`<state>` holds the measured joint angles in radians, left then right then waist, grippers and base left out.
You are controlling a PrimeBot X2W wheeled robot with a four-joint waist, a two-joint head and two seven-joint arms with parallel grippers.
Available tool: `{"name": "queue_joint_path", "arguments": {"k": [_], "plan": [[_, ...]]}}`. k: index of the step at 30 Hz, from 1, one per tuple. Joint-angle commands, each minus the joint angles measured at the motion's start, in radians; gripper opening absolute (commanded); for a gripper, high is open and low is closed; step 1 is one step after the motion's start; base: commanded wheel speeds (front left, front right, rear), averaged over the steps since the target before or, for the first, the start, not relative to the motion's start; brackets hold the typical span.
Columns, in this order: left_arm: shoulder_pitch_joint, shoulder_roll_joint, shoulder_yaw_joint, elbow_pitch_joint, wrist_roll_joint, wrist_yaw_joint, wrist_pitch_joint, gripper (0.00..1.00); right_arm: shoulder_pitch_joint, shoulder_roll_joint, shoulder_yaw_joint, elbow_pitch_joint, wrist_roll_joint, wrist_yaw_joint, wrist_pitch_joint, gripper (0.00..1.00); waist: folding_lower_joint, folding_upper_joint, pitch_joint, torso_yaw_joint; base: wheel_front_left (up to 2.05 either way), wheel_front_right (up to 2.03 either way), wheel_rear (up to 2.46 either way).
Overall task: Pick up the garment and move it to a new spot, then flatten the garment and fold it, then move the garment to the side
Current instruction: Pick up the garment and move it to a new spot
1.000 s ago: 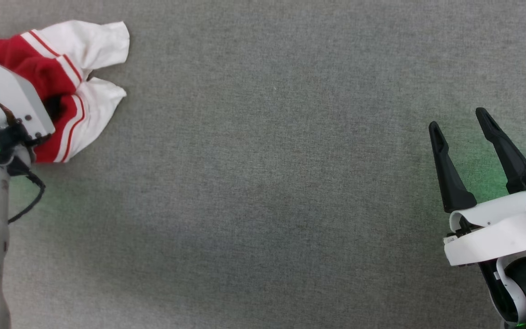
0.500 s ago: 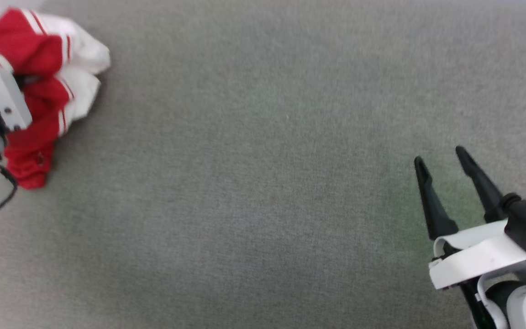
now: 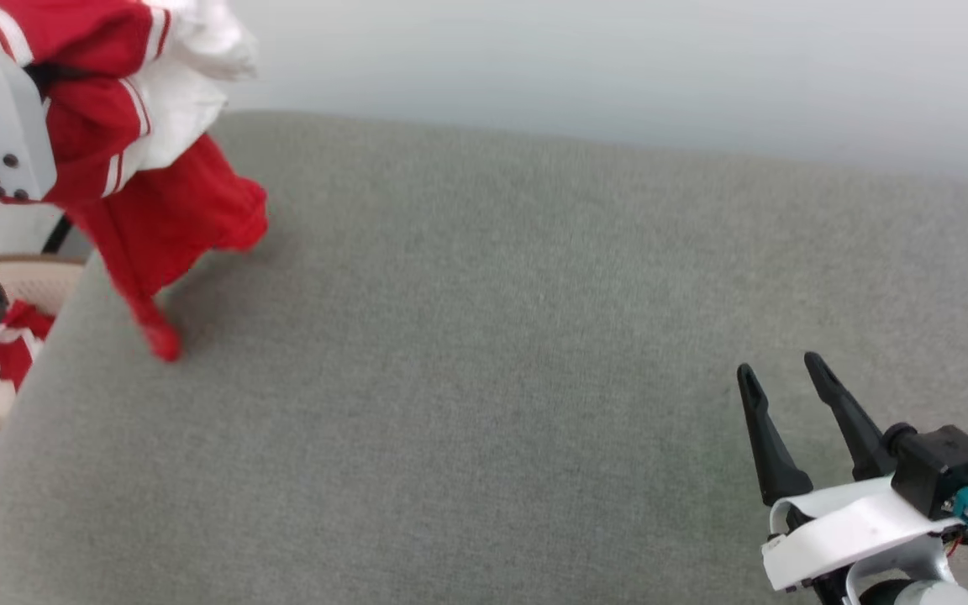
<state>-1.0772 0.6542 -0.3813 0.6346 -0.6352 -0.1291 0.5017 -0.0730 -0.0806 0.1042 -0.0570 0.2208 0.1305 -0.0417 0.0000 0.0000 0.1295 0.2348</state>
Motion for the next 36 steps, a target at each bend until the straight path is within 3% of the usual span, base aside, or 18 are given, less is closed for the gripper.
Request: {"name": "queue_joint_path", "arguments": {"k": [1, 9, 20, 28, 36], "plan": [[0.017, 0.011, -0.004, -0.042, -0.012, -0.002, 0.021, 0.0, 0.017, 0.007, -0.002, 0.007, 0.004, 0.0, -0.01, 1.0, 0.0, 0.0, -0.087, -0.01, 0.0, 0.0, 0.0], [0.086, 0.031, -0.012, -0.311, -0.051, 0.051, 0.162, 0.0, 0.053, 0.017, -0.043, 0.04, 0.007, 0.0, -0.037, 1.0, 0.0, 0.0, -0.152, -0.076, 0.0, 0.0, 0.0], [0.196, 0.05, -0.015, -0.634, -0.104, 0.143, 0.296, 0.0, 0.059, 0.021, -0.149, 0.061, -0.014, 0.0, -0.049, 1.0, 0.0, 0.0, -0.138, -0.224, 0.0, 0.0, 0.0], [0.223, 0.017, -0.071, -0.757, -0.101, 0.167, 0.344, 0.0, 0.041, 0.026, -0.214, 0.074, -0.025, 0.0, -0.063, 1.0, 0.0, 0.0, -0.089, -0.335, 0.0, 0.0, 0.0], [0.255, -0.035, -0.144, -0.765, -0.092, 0.17, 0.363, 0.0, 0.024, 0.03, -0.237, 0.098, -0.007, 0.0, -0.084, 1.0, 0.0, 0.0, -0.034, -0.405, 0.0, 0.0, 0.0]]}}
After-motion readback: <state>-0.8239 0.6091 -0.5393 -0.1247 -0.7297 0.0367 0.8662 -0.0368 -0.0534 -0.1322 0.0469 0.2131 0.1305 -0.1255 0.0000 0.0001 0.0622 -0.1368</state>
